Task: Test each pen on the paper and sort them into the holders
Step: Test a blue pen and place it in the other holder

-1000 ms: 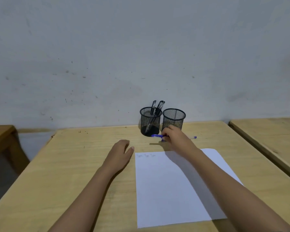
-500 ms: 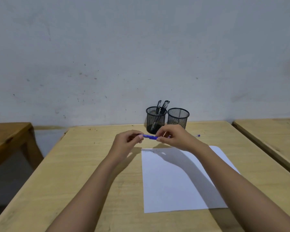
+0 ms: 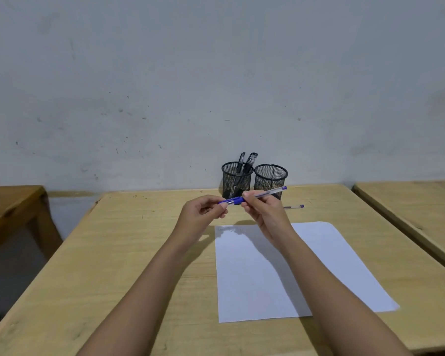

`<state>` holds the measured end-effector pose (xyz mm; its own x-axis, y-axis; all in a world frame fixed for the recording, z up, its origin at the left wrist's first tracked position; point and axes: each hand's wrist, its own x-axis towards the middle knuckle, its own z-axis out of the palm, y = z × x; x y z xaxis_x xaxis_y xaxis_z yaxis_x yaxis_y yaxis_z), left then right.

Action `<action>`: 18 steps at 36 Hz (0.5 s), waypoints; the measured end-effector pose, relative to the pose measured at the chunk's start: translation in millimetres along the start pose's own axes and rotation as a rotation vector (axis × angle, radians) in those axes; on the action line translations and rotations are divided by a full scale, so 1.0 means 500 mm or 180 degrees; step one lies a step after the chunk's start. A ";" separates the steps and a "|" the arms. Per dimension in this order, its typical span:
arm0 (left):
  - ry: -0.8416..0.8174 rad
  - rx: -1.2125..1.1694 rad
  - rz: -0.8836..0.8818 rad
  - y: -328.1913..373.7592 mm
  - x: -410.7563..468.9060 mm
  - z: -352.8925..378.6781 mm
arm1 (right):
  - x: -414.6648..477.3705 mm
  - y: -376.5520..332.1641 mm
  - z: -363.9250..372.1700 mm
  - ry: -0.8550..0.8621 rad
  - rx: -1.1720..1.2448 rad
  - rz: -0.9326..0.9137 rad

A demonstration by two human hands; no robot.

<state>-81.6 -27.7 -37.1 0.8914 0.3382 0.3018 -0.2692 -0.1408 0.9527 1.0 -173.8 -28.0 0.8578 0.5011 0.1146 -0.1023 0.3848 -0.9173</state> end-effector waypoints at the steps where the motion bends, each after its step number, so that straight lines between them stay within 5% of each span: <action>1: -0.0038 0.0059 -0.0002 0.000 0.000 -0.001 | 0.002 0.000 0.002 -0.0047 -0.0081 -0.0004; 18: -0.0180 0.0834 -0.0071 0.005 -0.001 -0.016 | 0.031 -0.004 -0.015 -0.0242 -0.0283 0.0279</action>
<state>-85.8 -20.7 -34.6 0.9170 0.2924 0.2715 -0.1523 -0.3724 0.9155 18.4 -172.6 -27.3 0.8065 0.5884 0.0580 -0.1272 0.2685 -0.9548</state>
